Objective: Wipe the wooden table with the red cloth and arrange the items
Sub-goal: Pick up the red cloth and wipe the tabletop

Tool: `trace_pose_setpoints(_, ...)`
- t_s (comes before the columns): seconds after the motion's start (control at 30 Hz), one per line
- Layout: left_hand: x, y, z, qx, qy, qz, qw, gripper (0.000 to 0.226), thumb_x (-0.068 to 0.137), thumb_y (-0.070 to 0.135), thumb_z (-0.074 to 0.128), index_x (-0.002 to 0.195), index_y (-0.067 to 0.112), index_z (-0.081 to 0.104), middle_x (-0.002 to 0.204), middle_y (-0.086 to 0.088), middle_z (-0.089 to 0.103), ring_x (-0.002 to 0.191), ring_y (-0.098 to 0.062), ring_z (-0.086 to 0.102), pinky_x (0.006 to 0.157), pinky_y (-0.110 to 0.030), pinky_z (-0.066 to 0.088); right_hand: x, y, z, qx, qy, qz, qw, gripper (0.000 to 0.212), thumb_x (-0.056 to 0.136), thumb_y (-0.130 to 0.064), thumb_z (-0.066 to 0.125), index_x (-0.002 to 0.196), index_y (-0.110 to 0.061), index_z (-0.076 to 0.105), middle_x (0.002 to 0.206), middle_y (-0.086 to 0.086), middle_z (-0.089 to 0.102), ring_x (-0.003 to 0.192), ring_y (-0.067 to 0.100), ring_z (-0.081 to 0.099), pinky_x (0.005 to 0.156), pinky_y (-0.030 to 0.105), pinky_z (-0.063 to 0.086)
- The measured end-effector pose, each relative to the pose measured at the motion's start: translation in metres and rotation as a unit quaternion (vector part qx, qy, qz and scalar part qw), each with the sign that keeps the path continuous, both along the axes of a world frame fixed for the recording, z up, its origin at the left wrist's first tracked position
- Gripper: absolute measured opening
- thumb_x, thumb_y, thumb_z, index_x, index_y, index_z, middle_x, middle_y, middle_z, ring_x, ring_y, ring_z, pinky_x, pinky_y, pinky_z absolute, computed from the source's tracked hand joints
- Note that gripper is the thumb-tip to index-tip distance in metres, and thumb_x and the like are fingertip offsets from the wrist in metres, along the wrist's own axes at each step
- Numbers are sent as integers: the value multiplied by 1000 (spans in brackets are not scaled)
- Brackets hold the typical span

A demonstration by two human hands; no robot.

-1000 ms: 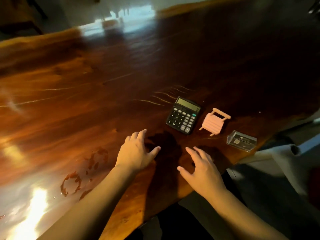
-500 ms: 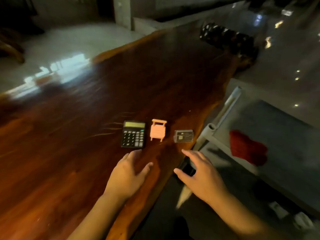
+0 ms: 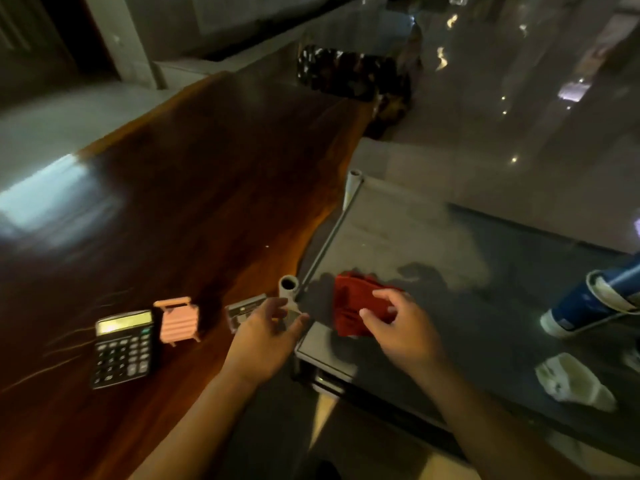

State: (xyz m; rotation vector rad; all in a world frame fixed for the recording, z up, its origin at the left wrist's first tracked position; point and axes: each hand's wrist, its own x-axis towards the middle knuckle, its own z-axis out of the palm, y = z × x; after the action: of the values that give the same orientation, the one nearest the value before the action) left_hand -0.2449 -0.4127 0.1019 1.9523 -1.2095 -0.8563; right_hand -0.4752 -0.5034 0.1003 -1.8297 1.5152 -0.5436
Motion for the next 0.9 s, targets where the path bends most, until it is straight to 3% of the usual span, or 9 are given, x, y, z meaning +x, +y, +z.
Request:
trace_pose_setpoints(0.13,-37,-63,-24,57,7,-31,998,58,87,56,62,134,25,51,108,11,64,94,-3,62,80,-27,53,-32,-45,-28,78,-17,-37,996,37,87,-54,65,121,-43,55,103,-20,53,89,-2,54,66,22,46)
trace_pose_setpoints(0.27,-53,-106,-42,120,-32,-58,991,57,90,55,58,133,19,50,112,1,65,92,-11,61,78,-29,52,-40,-74,-54,116,-10,-83,990,28,86,-44,72,107,-39,53,94,-17,57,83,6,60,68,29,51)
trace_pose_setpoints(0.4,-66,-131,-52,165,32,-14,986,61,91,40,64,140,15,40,108,-1,57,100,-21,63,84,-38,58,-37,-88,-75,181,-46,-129,974,39,86,-35,76,119,-25,59,108,-3,58,97,20,62,85,37,52)
trace_pose_setpoints(0.47,-70,-138,-55,172,34,1,984,60,92,36,64,141,15,37,103,2,53,98,-18,61,79,-34,56,-35,-91,-81,198,-55,-145,968,37,86,-34,76,118,-26,58,109,-2,58,97,20,61,81,37,52)
trace_pose_setpoints(0.57,-74,-144,-56,195,47,11,980,46,92,32,64,131,13,48,103,-1,60,94,-16,63,72,-28,53,-35,-94,-86,207,-75,-171,960,33,86,-37,76,110,-27,56,107,-1,61,92,19,60,73,35,52)
trace_pose_setpoints(0.67,-75,-148,-53,216,94,25,972,34,93,34,63,120,13,60,99,-5,68,88,-17,67,66,-25,54,-36,-98,-89,216,-94,-186,954,33,87,-37,76,109,-26,55,106,1,62,96,22,62,83,41,56)
trace_pose_setpoints(0.73,-74,-149,-50,217,136,24,966,37,94,37,61,123,15,61,102,-6,71,89,-18,69,62,-24,54,-37,-99,-89,221,-99,-188,952,32,87,-34,76,109,-25,55,107,2,62,98,23,63,84,41,56)
trace_pose_setpoints(0.9,-71,-140,-38,179,222,-18,958,42,97,34,56,136,18,53,117,-8,69,102,-23,69,84,-39,60,-39,-100,-89,226,-130,-182,948,29,88,-34,76,105,-25,56,100,-1,63,86,14,61,64,31,47)
